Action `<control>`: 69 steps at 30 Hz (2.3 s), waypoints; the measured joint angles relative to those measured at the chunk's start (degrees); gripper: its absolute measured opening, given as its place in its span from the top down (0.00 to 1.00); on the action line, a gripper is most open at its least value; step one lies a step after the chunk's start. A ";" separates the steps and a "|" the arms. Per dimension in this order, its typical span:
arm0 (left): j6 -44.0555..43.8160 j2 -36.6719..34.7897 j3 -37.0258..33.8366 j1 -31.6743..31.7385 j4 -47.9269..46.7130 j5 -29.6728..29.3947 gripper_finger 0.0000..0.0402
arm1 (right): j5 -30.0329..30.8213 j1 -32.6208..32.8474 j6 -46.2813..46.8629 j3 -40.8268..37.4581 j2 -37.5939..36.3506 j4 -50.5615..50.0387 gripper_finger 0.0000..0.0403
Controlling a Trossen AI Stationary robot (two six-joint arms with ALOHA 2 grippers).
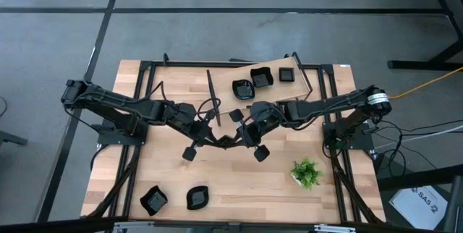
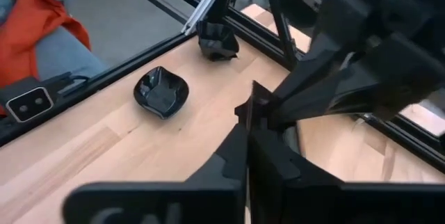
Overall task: Pick & Place Mini shaped plates
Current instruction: Stack the square plate on top of the square plate on the shelf
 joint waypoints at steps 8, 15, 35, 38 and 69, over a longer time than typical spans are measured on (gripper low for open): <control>3.50 -0.02 0.00 0.17 1.72 -0.21 0.97 | -1.41 -0.22 0.17 -0.02 -0.02 -0.61 0.97; 2.86 -0.04 0.00 0.23 2.43 -2.15 0.86 | -2.29 -0.55 1.49 -0.02 -0.02 -1.37 0.98; -0.70 -9.72 0.11 0.28 -9.02 -29.67 0.70 | 15.12 -4.57 5.03 -0.09 -14.68 -22.05 0.99; -3.13 -11.04 0.11 0.28 -13.10 -33.64 0.70 | 21.64 -6.24 5.84 -0.09 -17.86 -25.46 0.98; -7.89 -11.10 -0.24 0.24 -20.01 -34.95 0.72 | 34.46 -30.99 -6.23 -24.19 -33.88 -25.68 0.98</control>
